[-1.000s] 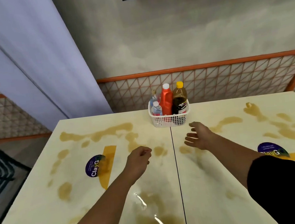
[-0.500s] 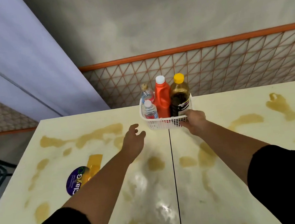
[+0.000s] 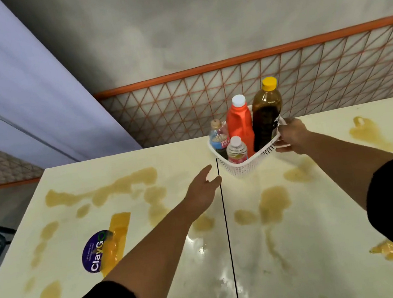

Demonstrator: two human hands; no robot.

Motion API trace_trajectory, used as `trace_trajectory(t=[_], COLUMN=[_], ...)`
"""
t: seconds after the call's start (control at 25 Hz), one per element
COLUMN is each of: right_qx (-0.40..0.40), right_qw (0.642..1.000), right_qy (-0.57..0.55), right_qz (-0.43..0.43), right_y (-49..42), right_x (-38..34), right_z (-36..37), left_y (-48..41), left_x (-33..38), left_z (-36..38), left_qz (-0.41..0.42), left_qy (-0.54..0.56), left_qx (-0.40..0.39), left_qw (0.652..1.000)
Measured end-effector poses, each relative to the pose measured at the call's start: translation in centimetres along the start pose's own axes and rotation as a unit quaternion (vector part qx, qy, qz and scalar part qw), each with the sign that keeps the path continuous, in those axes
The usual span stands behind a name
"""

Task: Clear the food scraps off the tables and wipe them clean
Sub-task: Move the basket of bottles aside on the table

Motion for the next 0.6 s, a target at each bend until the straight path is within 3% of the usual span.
trace_trajectory(t=[0.36,0.6], right_qx=[-0.065,-0.133], right_qw=[0.996,0.989], right_qy=[-0.063,-0.025], right_qz=[0.021,0.060], right_y=[2.0,6.3], right_x=[3.1,5.8], right_z=[0.0,0.2], left_y=[1.0,4.1], left_x=[1.6,0.3], left_z=[3.3,3.1], left_qz=[0.020,0.015], left_qy=[-0.054,-0.027], left_qx=[-0.030,-0.010], left_qw=[0.998,0.999])
Point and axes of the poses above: each hand's wrist, its own y-axis away from the middle knuckle, its own z-axis out of the palm, x = y × z, the point moved 7 cm from there along -y, towards the middle knuckle
